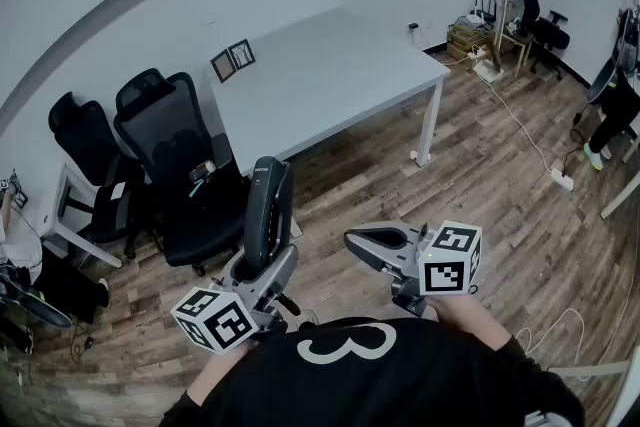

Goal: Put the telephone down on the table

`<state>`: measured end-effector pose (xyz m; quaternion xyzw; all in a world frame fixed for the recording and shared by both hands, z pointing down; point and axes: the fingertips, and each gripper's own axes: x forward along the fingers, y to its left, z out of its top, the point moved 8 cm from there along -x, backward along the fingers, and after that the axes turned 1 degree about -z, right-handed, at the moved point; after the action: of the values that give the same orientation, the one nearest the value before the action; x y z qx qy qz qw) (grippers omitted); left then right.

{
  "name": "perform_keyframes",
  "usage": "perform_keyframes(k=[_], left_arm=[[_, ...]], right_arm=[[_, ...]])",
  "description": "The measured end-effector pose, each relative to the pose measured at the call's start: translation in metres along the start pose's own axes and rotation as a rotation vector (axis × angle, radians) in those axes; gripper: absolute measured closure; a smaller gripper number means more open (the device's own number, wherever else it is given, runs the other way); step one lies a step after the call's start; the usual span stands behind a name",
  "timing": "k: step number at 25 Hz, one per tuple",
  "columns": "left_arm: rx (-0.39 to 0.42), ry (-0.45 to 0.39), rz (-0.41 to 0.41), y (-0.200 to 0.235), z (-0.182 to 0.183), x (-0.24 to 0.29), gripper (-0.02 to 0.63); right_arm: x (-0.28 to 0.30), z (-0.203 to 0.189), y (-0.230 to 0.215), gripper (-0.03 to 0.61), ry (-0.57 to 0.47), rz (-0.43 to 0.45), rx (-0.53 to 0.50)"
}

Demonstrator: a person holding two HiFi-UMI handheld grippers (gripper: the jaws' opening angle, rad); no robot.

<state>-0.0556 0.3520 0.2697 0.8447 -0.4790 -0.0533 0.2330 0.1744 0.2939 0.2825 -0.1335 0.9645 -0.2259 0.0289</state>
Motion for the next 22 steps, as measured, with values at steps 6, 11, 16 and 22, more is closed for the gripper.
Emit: perform_keyframes(k=[6,11,16,22], left_arm=[[0.01,-0.006,0.037,0.003,-0.003,-0.015,0.321],[0.002,0.002,0.029,0.004,-0.001,-0.016,0.321],[0.017,0.005,0.008,-0.005,0.004,-0.009,0.321],[0.037,0.024,0.005,-0.019,0.004,-0.009,0.321]], right_arm=[[0.01,-0.003,0.003,0.569,-0.004,0.029,-0.002],[0.015,0.003,0.008,0.569,-0.006,0.037,-0.013],[0.011,0.006,0.006,0.569,-0.02,0.031,0.011],[0.002,0.003,0.006,0.569,-0.032,0.042,0.031]])
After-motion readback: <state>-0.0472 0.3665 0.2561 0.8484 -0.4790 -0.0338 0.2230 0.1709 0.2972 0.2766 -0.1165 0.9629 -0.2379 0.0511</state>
